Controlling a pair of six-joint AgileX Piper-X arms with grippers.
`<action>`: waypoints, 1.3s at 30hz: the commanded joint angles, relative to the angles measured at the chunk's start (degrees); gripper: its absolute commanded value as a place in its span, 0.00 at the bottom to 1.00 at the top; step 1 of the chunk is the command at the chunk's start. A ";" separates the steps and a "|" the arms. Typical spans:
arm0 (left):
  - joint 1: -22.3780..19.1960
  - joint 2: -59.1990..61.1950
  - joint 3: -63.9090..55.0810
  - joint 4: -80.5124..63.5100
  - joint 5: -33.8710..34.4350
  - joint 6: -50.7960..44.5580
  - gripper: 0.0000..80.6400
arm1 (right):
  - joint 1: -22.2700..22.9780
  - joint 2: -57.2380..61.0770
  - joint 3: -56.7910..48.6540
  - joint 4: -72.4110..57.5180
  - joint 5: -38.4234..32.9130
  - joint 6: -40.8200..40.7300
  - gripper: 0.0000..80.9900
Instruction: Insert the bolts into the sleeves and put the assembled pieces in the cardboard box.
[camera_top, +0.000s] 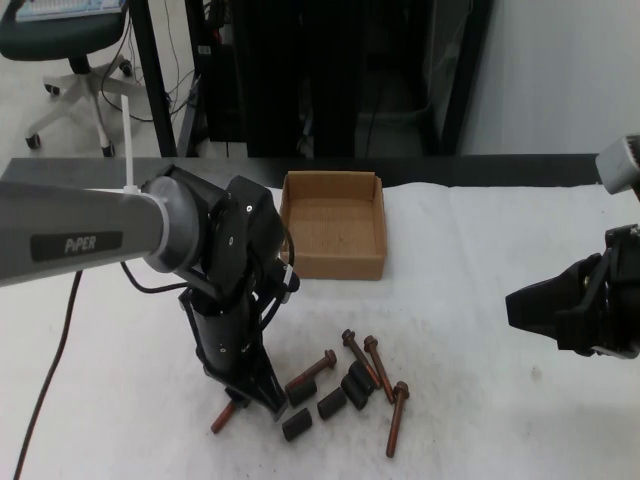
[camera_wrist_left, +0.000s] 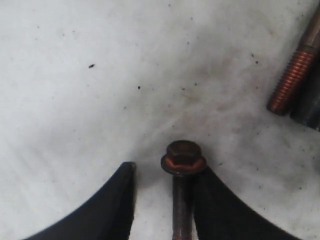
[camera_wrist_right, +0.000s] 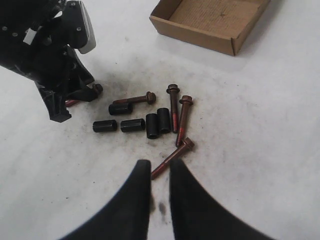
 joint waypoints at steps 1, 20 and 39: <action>-0.21 -0.01 -0.32 0.48 0.01 -0.68 0.44 | -0.13 -0.30 -0.64 0.07 -0.41 0.08 0.17; -0.21 1.11 4.41 -7.42 6.44 -5.23 0.03 | -0.13 -0.30 -0.64 0.07 0.92 0.08 0.17; -0.21 -26.29 3.31 -17.16 0.78 -11.71 0.00 | 3.97 2.50 -0.64 -12.24 -8.00 -0.60 0.17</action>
